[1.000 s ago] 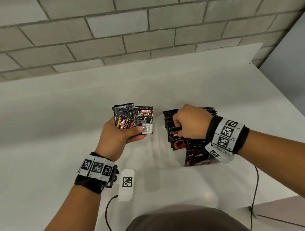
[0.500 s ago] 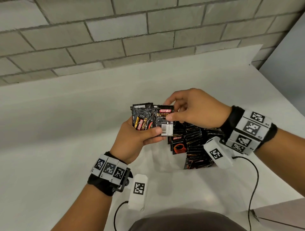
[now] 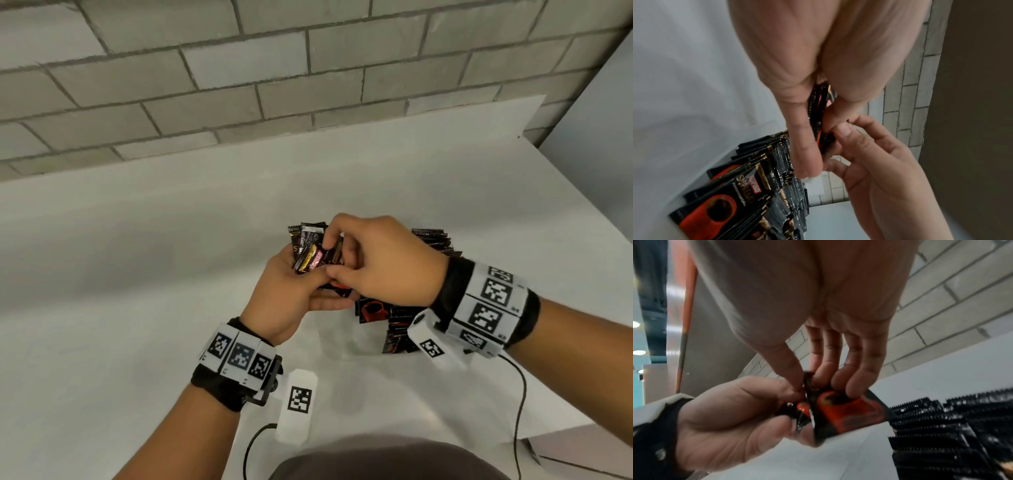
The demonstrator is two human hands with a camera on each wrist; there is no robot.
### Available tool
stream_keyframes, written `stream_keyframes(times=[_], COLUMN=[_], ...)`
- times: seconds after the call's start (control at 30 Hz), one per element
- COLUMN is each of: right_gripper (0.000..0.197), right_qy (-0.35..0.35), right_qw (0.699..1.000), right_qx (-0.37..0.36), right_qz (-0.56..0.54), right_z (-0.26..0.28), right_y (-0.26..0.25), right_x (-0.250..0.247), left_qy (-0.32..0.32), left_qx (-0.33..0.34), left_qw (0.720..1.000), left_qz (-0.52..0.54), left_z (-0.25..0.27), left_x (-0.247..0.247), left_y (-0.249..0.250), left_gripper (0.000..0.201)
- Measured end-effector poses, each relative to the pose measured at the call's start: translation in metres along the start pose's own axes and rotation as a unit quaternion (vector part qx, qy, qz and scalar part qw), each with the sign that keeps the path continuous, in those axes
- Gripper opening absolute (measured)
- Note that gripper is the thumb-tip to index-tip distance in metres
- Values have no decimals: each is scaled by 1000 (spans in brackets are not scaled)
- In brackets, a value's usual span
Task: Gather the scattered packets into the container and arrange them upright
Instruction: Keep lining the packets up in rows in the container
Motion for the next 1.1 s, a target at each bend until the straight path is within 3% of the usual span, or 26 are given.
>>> stream_keyframes(times=[0.13, 0.33, 0.53, 0.67, 0.8, 1.0, 1.1], right_gripper=[24, 41, 44, 41, 35, 36, 39], right_qy=[10, 33, 25, 13, 52, 66, 47], right_qw=[996, 996, 990, 988, 983, 953, 954], right_qx=[11, 42, 73, 81, 105, 104, 111], right_qz=[-88, -73, -116, -132, -140, -278, -274], right_z=[-3, -3, -1, -1, 1, 5, 4], right_y=[9, 21, 32, 38, 45, 46, 47], right_x=[-1, -14, -13, -11, -18, -22, -16], left_qy=[11, 11, 4, 43, 68, 54, 52], left_qx=[10, 21, 20, 38, 53, 57, 55], left_qw=[1000, 1000, 996, 998, 995, 994, 994], left_qz=[-4, 15, 83, 3, -59, -77, -76], left_z=[3, 5, 4, 0, -3, -3, -4], left_x=[-7, -9, -11, -16, -19, -11, -8], left_y=[3, 8, 7, 9, 14, 17, 17], left_gripper=[29, 49, 34, 35, 33, 34, 33])
Point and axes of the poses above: each hand's wrist, its own z-axis away from the middle knuckle, its own x-axis out of the palm, y = z × x, the point moved 6 cm from there along -z, towards the middle knuckle, and after that the axes turned 8 degrees about -y, right-handed, at the moved point
